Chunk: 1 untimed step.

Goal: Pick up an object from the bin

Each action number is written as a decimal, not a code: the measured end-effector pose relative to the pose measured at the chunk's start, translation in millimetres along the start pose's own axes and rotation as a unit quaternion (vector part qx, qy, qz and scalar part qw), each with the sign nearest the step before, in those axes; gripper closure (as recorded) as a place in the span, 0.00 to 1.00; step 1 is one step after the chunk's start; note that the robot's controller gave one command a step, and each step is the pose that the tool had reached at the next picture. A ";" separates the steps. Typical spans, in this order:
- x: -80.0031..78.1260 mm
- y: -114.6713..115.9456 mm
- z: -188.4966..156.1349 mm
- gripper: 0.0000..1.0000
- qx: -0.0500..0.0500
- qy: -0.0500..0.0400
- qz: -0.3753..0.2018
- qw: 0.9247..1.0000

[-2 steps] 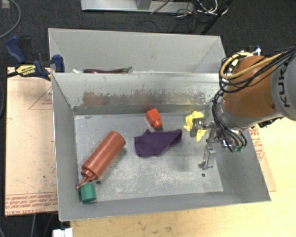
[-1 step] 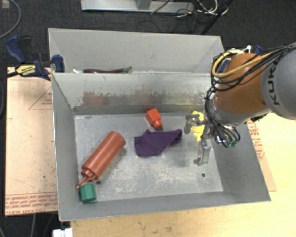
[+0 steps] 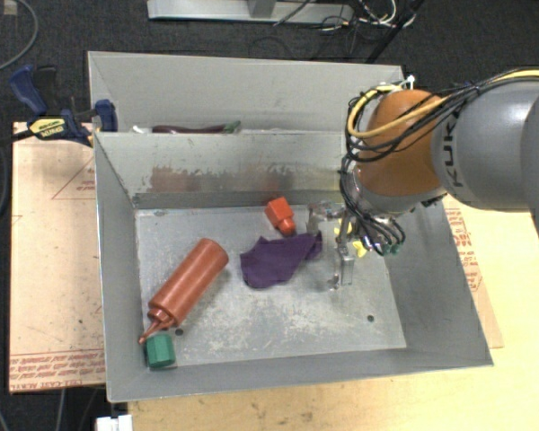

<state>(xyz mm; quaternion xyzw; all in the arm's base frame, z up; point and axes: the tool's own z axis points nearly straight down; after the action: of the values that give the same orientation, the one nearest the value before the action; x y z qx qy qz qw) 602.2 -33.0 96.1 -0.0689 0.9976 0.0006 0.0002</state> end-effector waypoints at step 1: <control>-17.9 6.9 0.7 0.00 0.001 -0.004 0.046 0.999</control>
Offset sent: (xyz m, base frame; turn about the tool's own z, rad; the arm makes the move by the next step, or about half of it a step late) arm 0.0373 0.0542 -0.0173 -0.2329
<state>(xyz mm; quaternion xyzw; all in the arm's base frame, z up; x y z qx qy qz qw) 619.0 -23.7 95.4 -0.0225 0.9997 0.0002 0.0044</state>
